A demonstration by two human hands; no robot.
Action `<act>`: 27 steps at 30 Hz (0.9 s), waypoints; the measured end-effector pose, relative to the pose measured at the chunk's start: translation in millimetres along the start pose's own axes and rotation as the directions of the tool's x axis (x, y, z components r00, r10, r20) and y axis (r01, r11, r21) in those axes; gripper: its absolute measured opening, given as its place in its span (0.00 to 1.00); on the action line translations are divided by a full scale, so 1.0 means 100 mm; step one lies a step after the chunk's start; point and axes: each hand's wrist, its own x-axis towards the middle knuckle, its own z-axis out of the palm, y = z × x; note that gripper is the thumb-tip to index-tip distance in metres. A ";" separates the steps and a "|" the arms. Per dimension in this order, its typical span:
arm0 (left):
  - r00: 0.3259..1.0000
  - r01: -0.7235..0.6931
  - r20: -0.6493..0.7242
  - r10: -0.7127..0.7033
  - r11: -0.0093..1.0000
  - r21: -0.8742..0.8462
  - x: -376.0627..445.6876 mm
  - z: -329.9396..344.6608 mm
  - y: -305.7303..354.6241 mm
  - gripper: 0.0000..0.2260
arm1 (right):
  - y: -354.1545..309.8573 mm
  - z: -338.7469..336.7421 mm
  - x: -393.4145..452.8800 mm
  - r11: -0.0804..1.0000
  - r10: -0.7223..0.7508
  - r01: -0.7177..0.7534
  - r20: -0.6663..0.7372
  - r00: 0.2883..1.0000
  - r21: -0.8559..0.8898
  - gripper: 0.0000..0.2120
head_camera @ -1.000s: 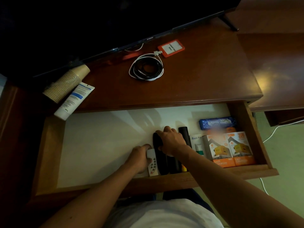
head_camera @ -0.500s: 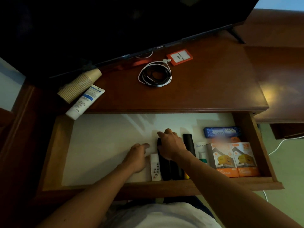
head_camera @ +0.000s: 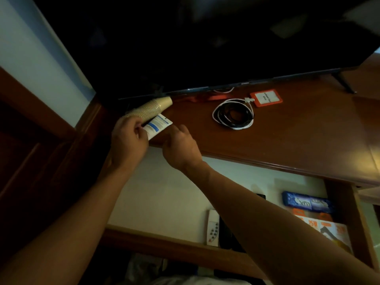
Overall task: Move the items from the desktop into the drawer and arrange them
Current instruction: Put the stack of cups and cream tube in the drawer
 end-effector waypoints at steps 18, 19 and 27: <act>0.937 0.022 0.341 -0.073 0.988 0.152 0.83 0.03 -0.26 0.18 | -0.55 0.60 0.68 0.472 0.650 -0.588 0.192 0.736 0.657 0.36; 0.936 0.018 0.345 -0.071 0.988 0.156 0.84 0.03 -0.27 0.18 | -0.55 0.61 0.68 0.484 0.645 -0.583 0.184 0.741 0.653 0.36; 0.902 0.012 0.418 -0.108 0.974 0.227 0.94 0.07 -0.29 0.31 | -0.40 0.49 0.60 0.540 0.594 -0.525 0.144 0.792 0.658 0.36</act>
